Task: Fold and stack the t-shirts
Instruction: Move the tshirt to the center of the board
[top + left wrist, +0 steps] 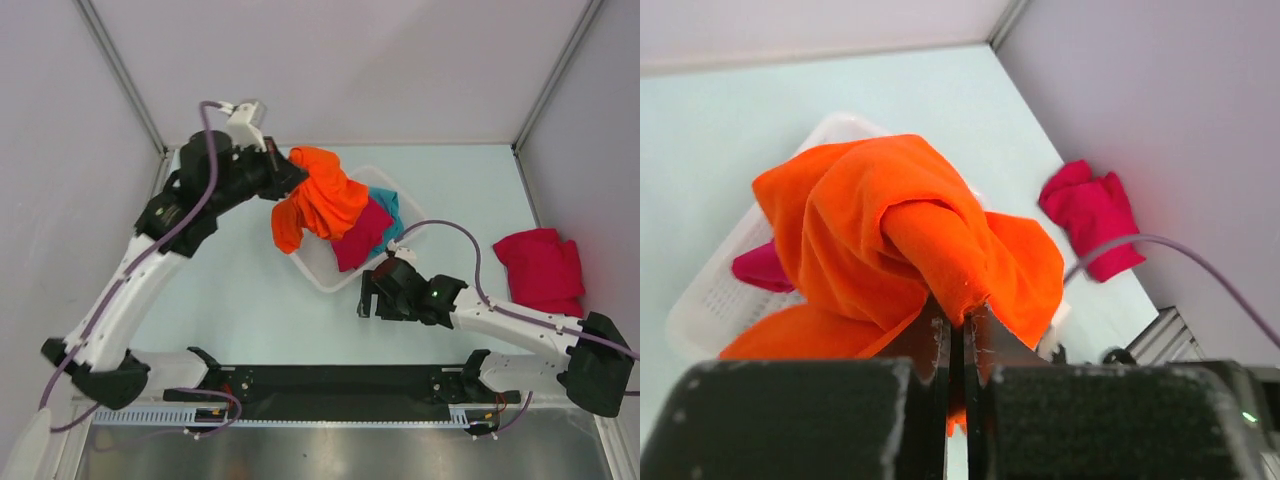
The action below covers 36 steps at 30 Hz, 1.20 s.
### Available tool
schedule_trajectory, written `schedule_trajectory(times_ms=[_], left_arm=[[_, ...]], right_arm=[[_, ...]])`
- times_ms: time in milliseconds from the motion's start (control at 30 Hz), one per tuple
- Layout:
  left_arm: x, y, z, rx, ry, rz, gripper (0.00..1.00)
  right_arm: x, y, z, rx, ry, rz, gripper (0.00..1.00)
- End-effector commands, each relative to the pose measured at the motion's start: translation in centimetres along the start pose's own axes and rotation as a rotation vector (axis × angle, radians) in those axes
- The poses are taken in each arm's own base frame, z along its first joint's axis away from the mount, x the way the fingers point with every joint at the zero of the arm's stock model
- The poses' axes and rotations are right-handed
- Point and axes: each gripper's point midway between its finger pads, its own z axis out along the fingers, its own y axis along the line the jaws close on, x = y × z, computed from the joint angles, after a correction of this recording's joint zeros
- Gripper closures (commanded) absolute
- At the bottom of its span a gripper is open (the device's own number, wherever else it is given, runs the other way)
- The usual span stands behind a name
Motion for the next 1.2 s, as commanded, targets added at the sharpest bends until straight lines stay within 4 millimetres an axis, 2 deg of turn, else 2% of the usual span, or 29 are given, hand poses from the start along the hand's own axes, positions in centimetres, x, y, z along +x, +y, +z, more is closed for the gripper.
schedule_trajectory(times_ms=[0,67,100,133,167,200,233,267,300,333,367,433,467,533,567,633,667,833,867,933,967,1067,1167], left_arm=[[-1.9,0.0,-7.8,-0.068,-0.111,-0.012,1.00],[-1.1,1.7,-9.2,-0.144,-0.132,-0.034,1.00],[-1.0,1.8,-11.0,-0.147,-0.164,-0.043,1.00],[-0.6,2.1,-11.6,-0.159,-0.172,-0.060,1.00],[0.8,3.4,-11.5,-0.202,-0.159,-0.072,1.00],[1.2,3.8,-12.6,-0.216,-0.173,-0.078,1.00],[1.9,4.5,-12.9,-0.240,-0.172,-0.095,1.00],[3.5,5.6,-12.6,-0.274,-0.143,-0.098,1.00],[4.1,6.2,-13.1,-0.294,-0.152,-0.110,1.00],[5.0,6.7,-13.1,-0.304,-0.140,-0.117,1.00],[7.2,7.8,-12.3,-0.333,-0.095,-0.123,1.00],[9.2,8.7,-12.0,-0.343,-0.068,-0.147,1.00],[11.9,9.9,-11.1,-0.368,-0.012,-0.155,1.00],[13.9,10.6,-10.3,-0.367,0.006,-0.192,1.00],[16.1,11.7,-9.4,-0.384,0.035,-0.203,1.00],[17.8,12.4,-9.0,-0.385,0.031,-0.235,1.00],[19.5,13.4,-8.3,-0.396,0.041,-0.243,1.00],[22.9,15.2,-7.3,-0.393,0.024,-0.270,1.00],[22.9,15.1,-7.0,-0.383,0.018,-0.272,0.96],[23.2,15.1,-6.8,-0.381,0.030,-0.268,0.73],[23.3,15.0,-6.6,-0.377,0.040,-0.265,0.44],[23.2,15.1,-6.7,-0.386,0.055,-0.251,0.01],[23.0,15.2,-7.0,-0.394,0.049,-0.248,0.00]], right_arm=[[-0.4,1.6,1.1,-0.050,0.000,0.001,0.10],[-0.3,1.9,1.8,-0.045,0.011,-0.008,0.10],[-0.5,2.3,1.9,-0.053,0.016,-0.015,0.10],[-0.5,2.5,2.0,-0.053,0.019,-0.020,0.10],[-0.4,2.5,2.5,-0.040,0.031,-0.029,0.11],[-1.0,3.2,2.3,-0.054,0.024,-0.039,0.11],[-1.2,3.5,2.4,-0.054,0.026,-0.047,0.11],[-1.3,3.7,2.5,-0.047,0.029,-0.056,0.12],[-2.1,4.7,2.2,-0.062,0.013,-0.062,0.12],[-2.5,4.8,2.0,-0.057,0.009,-0.073,0.12],[-2.8,5.1,1.8,-0.059,0.003,-0.081,0.12],[-3.8,6.1,1.3,-0.067,-0.016,-0.095,0.12],[-4.1,6.3,1.2,-0.071,-0.022,-0.098,0.12],[-4.7,7.3,0.8,-0.086,-0.035,-0.099,0.12],[-4.9,7.6,0.7,-0.091,-0.038,-0.101,0.12],[-5.1,8.3,0.4,-0.103,-0.043,-0.104,0.12],[-5.1,8.6,0.3,-0.109,-0.045,-0.106,0.12],[-4.8,9.2,0.3,-0.104,-0.041,-0.127,0.12],[-4.9,9.2,0.3,-0.098,-0.045,-0.132,0.12],[-5.1,9.1,0.4,-0.088,-0.048,-0.144,0.12],[-5.5,9.2,0.3,-0.085,-0.061,-0.145,0.12],[-6.2,9.3,0.4,-0.067,-0.076,-0.164,0.13],[-7.1,9.8,0.5,-0.069,-0.091,-0.184,0.13]])
